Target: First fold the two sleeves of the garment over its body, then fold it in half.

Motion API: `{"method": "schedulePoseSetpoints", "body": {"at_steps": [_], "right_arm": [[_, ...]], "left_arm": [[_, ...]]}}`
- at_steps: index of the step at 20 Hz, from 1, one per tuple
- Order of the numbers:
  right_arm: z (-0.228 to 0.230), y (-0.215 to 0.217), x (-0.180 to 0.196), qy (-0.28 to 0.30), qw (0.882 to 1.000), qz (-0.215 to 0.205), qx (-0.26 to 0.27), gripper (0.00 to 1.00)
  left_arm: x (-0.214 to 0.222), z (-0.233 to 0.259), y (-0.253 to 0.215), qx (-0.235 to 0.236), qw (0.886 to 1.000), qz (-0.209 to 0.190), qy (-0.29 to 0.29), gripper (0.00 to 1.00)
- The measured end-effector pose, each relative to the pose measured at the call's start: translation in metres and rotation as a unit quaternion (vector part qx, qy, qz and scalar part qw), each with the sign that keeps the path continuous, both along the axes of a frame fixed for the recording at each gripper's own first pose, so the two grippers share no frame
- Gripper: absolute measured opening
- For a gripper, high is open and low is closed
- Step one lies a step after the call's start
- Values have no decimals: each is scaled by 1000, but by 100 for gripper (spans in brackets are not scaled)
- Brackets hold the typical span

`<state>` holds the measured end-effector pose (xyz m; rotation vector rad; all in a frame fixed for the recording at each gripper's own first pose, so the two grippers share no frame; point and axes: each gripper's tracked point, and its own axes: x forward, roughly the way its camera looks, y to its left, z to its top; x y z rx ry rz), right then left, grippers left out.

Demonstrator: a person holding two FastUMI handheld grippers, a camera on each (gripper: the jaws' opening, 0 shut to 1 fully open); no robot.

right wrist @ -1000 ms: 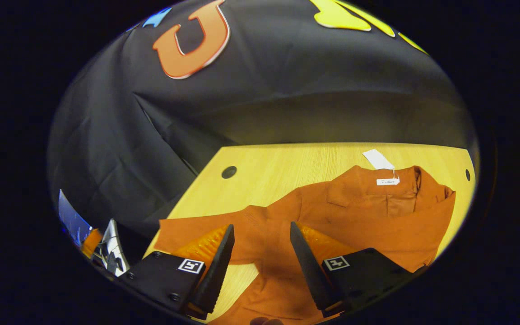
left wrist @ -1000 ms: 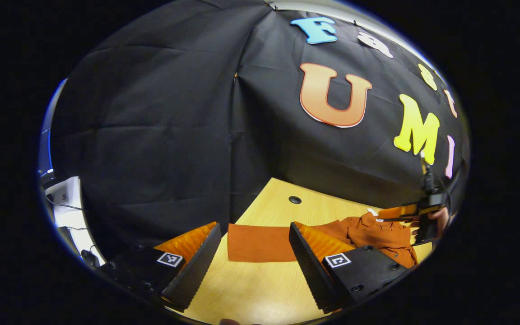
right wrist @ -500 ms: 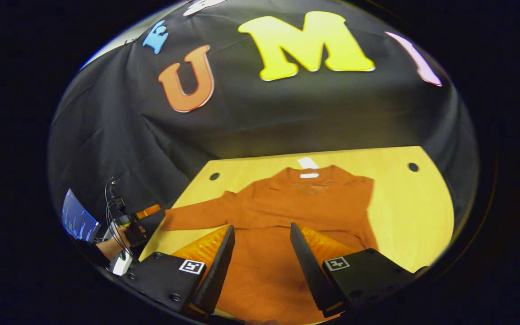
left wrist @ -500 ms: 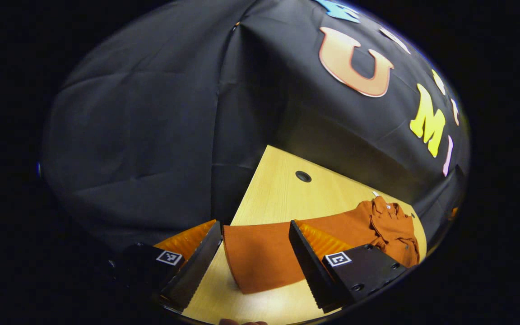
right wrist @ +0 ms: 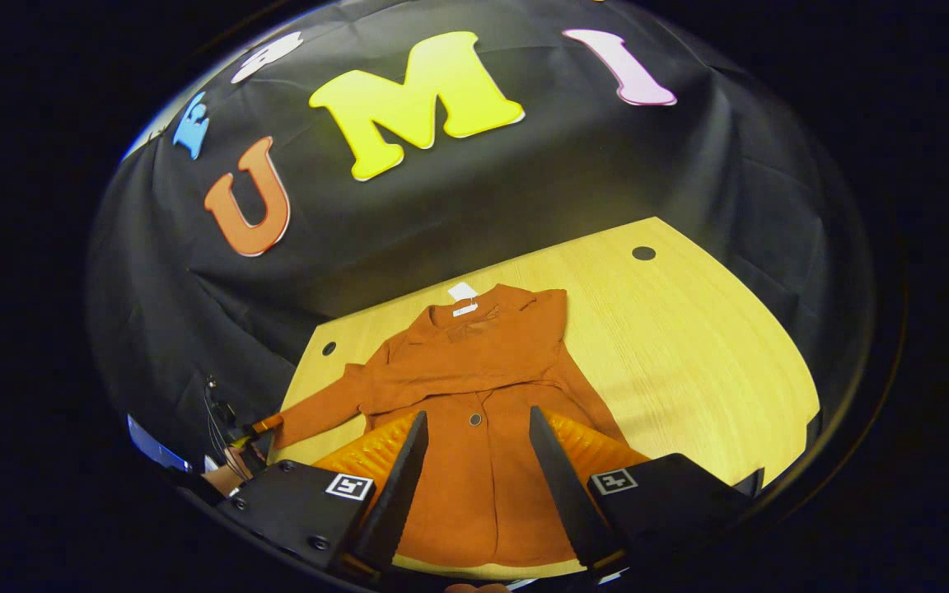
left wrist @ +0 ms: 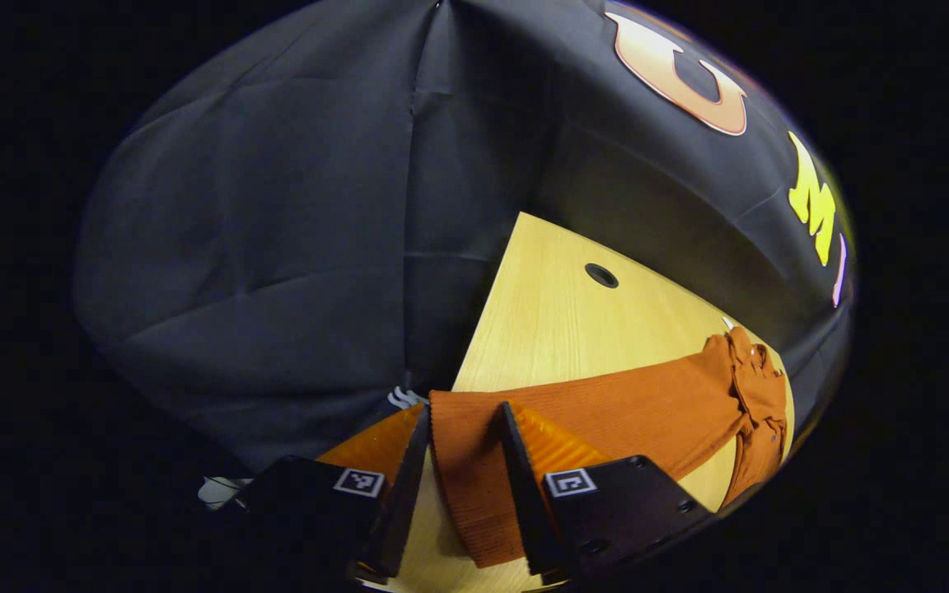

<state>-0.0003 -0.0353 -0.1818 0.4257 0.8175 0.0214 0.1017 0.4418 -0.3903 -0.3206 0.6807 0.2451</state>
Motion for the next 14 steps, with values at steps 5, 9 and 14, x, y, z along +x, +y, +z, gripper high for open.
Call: {"method": "schedulePoseSetpoints", "body": {"at_steps": [5,9,14], "right_arm": [[-6,5,-3,-5,999,28,-24,81],[5,16,-3,-25,998,51,-20,81],[22,14,0,-63,996,66,-5,81]], "left_arm": [[3,22,-15,-35,999,22,-31,4],[15,53,-48,-55,997,9,-52,3],[41,139,-110,-19,994,-45,-94,3]]}}
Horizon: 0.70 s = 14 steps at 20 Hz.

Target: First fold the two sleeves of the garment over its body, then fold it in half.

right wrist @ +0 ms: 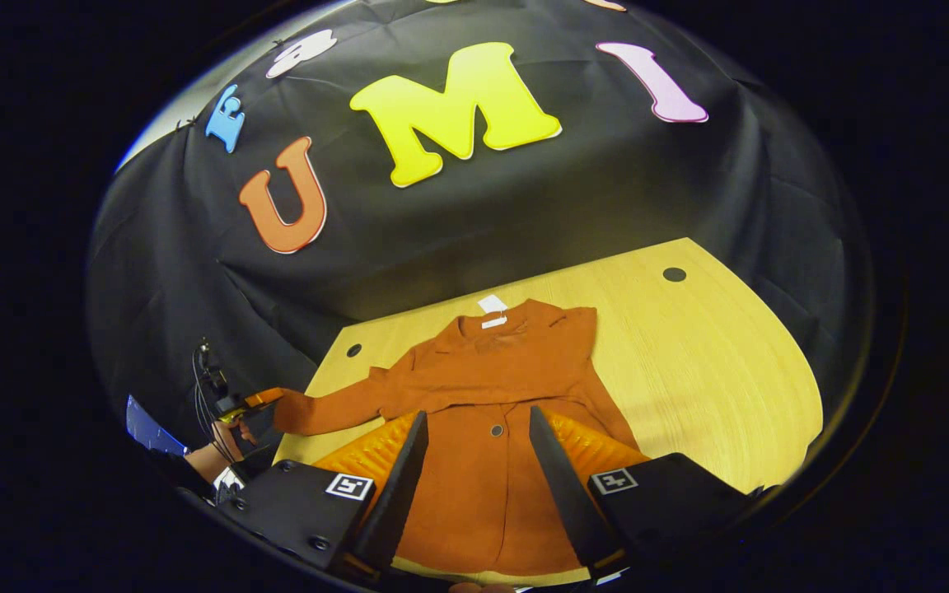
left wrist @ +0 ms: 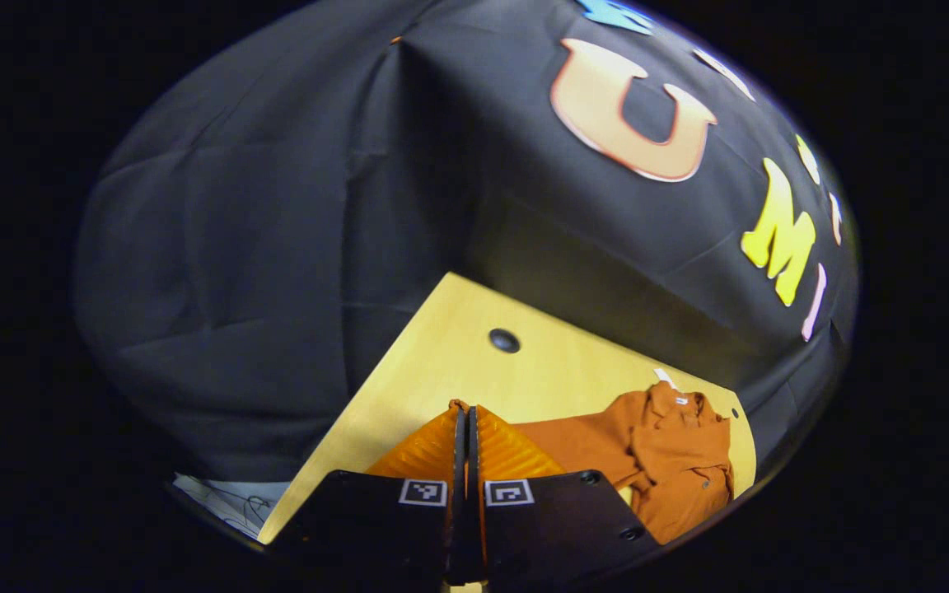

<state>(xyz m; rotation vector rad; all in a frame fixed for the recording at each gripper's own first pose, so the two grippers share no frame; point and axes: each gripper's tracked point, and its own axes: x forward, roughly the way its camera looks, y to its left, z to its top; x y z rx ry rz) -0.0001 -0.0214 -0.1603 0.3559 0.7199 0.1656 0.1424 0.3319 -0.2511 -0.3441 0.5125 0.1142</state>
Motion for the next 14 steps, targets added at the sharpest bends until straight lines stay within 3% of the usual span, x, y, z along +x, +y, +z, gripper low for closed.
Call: {"method": "schedulePoseSetpoints", "body": {"at_steps": [6,14], "right_arm": [[17,-42,-4,-50,998,-6,24,81],[19,-156,-8,-84,992,-64,63,80]], "left_arm": [[37,98,-108,18,998,-48,-33,3],[65,146,-306,39,986,-159,-9,3]]}}
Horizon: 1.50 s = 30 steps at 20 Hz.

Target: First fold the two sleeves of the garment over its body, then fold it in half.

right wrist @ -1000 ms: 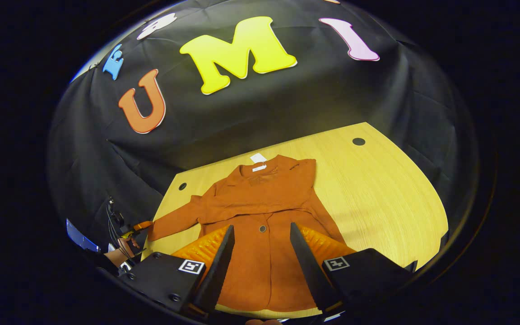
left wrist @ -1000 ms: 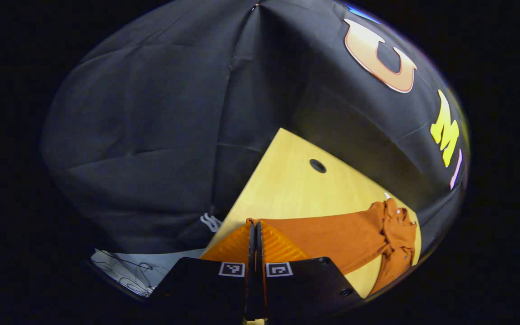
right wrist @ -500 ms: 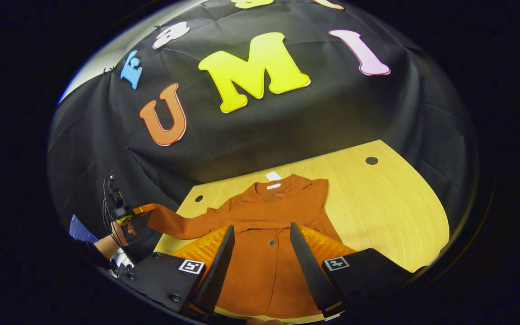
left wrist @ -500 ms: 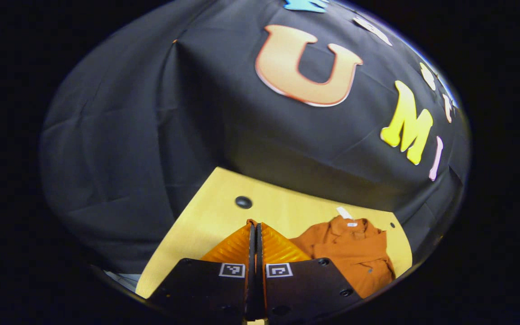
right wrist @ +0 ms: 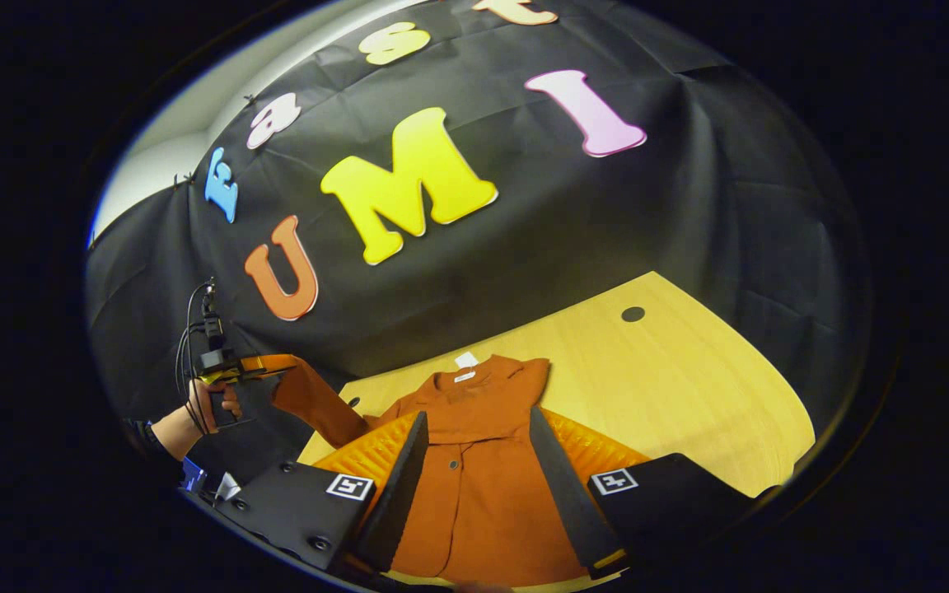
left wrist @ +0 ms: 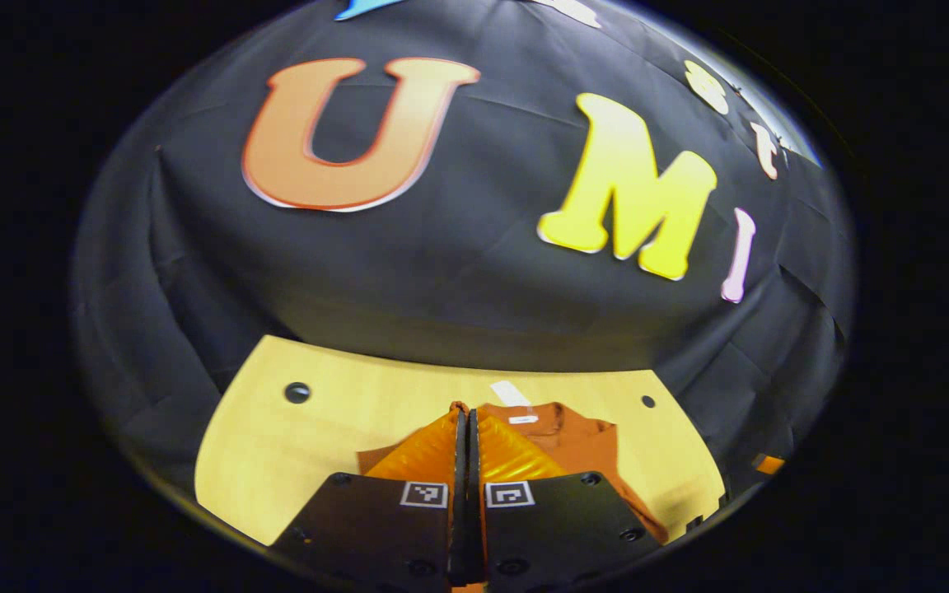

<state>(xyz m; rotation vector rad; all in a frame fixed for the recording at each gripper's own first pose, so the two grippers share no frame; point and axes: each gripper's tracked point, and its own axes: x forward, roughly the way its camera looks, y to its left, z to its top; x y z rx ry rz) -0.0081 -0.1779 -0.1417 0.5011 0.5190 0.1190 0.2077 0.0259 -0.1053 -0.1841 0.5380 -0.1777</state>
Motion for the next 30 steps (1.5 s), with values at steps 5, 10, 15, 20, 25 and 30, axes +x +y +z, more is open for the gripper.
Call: {"method": "schedulePoseSetpoints", "body": {"at_steps": [5,10,15,20,25,30], "right_arm": [[-7,-66,-10,0,999,-44,14,80],[-15,-129,-42,21,995,-98,-3,80],[-24,-173,-79,52,987,-150,-18,80],[-26,-173,-100,75,983,-160,-51,81],[-11,-152,-99,73,985,-137,-79,80],[11,-120,-78,48,987,-108,-111,80]], "left_arm": [[19,-28,-130,31,996,-85,20,3],[28,-93,-232,27,986,-154,64,2],[44,-168,-300,50,970,-214,102,3],[61,-230,-329,106,966,-217,91,3],[54,-257,-330,106,971,-192,92,6],[51,-234,-308,103,982,-146,59,100]]}}
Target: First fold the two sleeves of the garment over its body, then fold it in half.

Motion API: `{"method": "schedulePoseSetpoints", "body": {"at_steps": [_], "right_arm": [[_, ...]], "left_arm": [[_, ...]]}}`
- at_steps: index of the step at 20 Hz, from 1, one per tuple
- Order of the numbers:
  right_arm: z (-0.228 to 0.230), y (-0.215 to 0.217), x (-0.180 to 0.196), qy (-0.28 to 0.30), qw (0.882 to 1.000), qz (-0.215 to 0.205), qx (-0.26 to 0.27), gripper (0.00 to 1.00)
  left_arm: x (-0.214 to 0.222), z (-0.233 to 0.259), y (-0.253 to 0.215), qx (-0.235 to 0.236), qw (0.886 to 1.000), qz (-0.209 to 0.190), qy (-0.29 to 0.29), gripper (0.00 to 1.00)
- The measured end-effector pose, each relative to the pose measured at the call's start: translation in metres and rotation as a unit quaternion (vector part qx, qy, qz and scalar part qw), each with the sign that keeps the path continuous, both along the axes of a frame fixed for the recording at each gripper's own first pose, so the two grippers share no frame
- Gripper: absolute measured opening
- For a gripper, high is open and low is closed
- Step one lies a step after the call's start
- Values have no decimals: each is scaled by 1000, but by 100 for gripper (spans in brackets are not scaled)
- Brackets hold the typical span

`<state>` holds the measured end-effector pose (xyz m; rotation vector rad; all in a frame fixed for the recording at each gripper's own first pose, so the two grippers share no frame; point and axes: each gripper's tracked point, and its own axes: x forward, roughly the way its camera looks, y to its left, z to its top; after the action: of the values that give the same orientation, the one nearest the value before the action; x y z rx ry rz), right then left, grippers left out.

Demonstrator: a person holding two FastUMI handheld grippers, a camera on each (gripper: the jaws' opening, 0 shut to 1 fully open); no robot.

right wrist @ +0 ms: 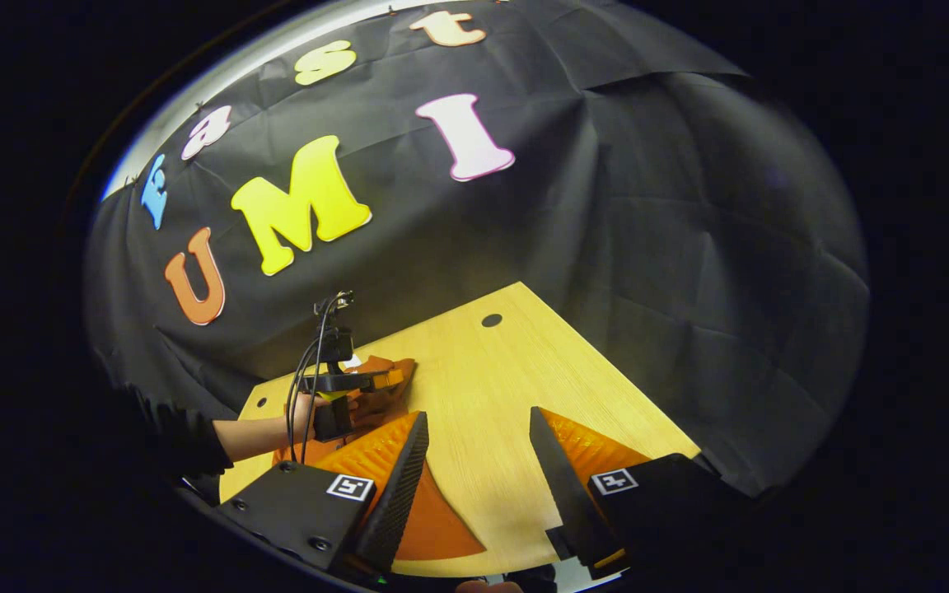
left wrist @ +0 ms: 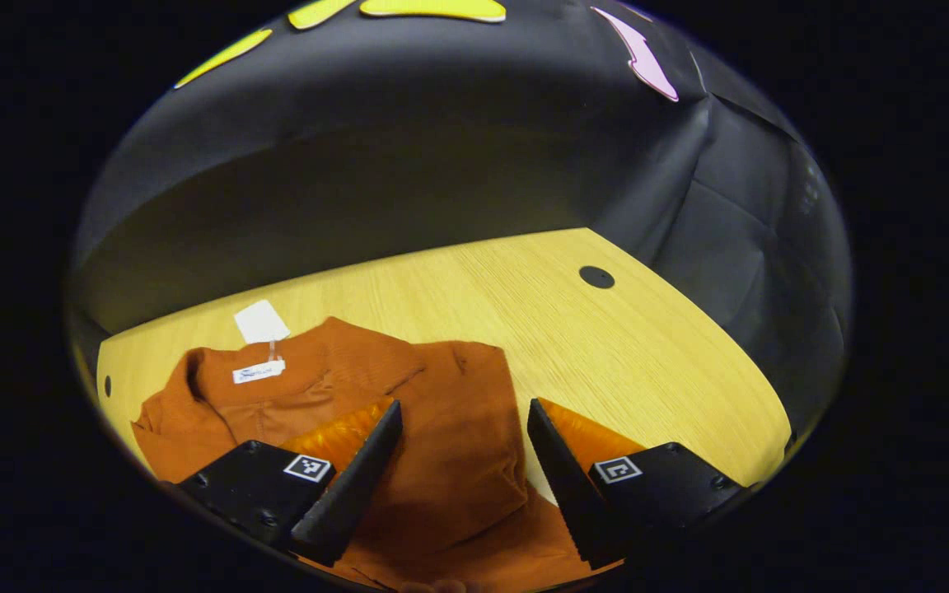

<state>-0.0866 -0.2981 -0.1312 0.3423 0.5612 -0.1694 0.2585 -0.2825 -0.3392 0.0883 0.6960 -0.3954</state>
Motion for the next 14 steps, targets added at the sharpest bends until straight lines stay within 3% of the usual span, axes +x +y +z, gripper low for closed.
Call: {"method": "schedulePoseSetpoints", "body": {"at_steps": [2,3,4,5,6,7,12,14], "right_arm": [[9,21,13,-14,1000,22,-13,75],[11,32,22,-20,999,34,-18,81],[13,44,31,-26,998,46,-23,75],[14,58,39,-33,997,58,-25,79],[19,73,49,-43,996,70,-26,89],[22,89,58,-52,995,83,-25,91],[46,162,96,-113,983,132,-51,95],[50,186,101,-132,979,146,-56,95]], "left_arm": [[-12,36,12,-25,999,6,-33,100],[-19,59,24,-31,998,17,-59,100],[-28,83,37,-33,995,28,-86,99],[-38,110,54,-29,992,40,-116,99],[-50,139,72,-23,987,57,-150,99],[-61,169,92,-18,980,76,-185,99],[-138,283,186,-25,941,173,-289,98],[-169,305,207,-47,931,186,-312,98]]}}
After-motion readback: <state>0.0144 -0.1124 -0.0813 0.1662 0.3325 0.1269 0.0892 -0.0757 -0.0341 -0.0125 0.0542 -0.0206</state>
